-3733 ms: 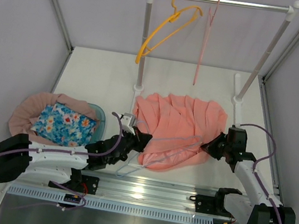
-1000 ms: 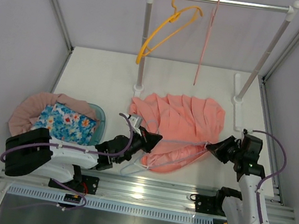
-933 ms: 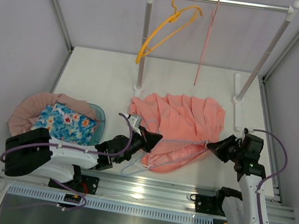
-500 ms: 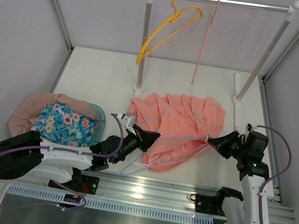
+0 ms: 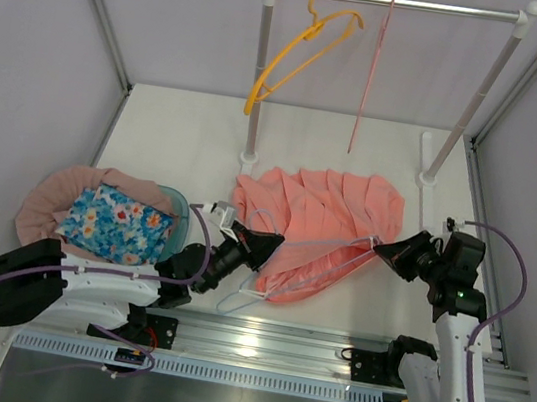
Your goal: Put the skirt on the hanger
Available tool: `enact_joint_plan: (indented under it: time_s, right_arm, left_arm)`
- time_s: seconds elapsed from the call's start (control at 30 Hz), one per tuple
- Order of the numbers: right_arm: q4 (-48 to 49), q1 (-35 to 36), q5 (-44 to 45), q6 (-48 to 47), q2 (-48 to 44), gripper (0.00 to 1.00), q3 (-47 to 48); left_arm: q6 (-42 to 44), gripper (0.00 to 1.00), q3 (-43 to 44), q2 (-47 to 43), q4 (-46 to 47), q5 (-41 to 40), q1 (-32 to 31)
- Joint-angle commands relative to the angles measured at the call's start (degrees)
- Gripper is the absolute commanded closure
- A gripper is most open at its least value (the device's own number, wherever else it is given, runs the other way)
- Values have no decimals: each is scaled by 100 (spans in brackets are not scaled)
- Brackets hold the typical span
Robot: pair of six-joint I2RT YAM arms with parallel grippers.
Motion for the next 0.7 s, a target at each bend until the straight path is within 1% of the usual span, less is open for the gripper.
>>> enact_joint_plan:
  time_s: [0.0,0.4,0.53,0.67]
  right_arm:
    - [-94,-43,-60,12,-87,100,335]
    - [-67,-51,-288,64,-26,100,467]
    - [-6,-51,-394,143,-26,100,467]
    - [-15,-51,-490,178,-34,100,520]
  left_arm:
    - [123,100,308,-233,525,72,35]
    - [263,100,440,-347,675,134,35]
    - [369,100,563,-505,534,55,35]
    - [501,100,730,-471,464,2,35]
